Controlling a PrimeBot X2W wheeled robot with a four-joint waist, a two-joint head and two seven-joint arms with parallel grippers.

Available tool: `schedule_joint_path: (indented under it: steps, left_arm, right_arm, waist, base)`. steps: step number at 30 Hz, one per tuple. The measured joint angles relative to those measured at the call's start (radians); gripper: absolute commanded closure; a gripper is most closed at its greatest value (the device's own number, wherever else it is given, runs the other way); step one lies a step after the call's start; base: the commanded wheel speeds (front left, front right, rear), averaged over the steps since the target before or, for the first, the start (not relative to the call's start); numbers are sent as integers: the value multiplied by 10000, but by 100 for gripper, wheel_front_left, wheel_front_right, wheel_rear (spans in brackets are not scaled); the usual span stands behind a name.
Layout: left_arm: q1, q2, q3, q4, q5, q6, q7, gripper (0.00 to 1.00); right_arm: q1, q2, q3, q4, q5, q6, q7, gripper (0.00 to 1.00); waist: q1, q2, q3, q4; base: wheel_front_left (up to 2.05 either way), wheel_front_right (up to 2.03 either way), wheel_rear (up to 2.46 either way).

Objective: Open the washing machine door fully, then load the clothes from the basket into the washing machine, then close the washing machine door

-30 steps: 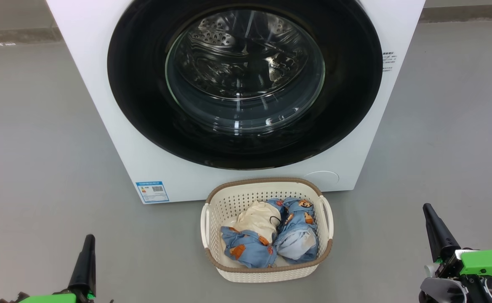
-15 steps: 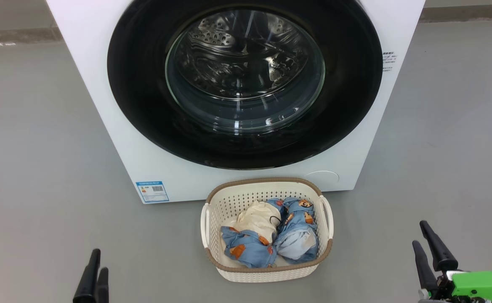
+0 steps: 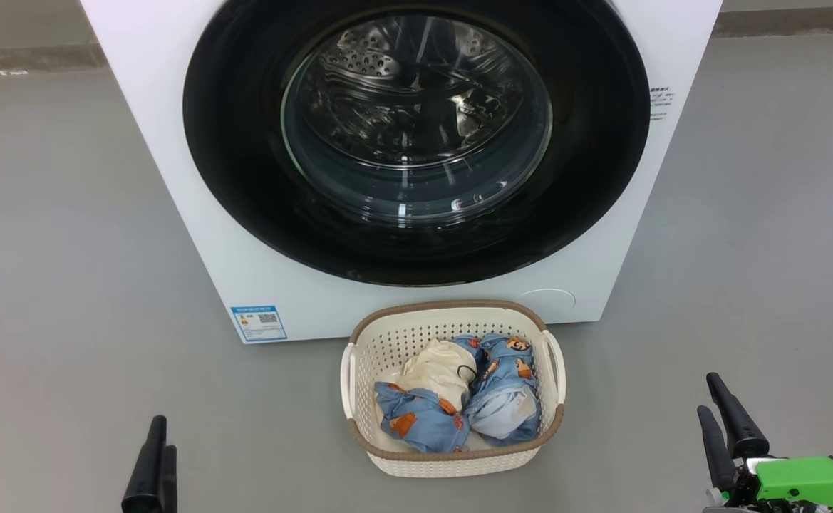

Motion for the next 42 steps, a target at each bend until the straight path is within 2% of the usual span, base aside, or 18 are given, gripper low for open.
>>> schedule_joint_path:
  steps: [19, 42]
  left_arm:
    - [-24, 198, -230, -276, 1668, 0, -520, 0]
    - [-38, 489, -533, -408, 5302, 0, -1221, 0]
  right_arm:
    - [-294, -222, 619, 2, -2115, 0, -468, 0]
    - [-646, -464, 1325, 84, -5037, 0, -1187, 0]
  waist:
    - [-1, 0, 37, 54]
    - [-1, 0, 134, 112]
  base:
    - [0, 0, 0]
    - [0, 0, 0]
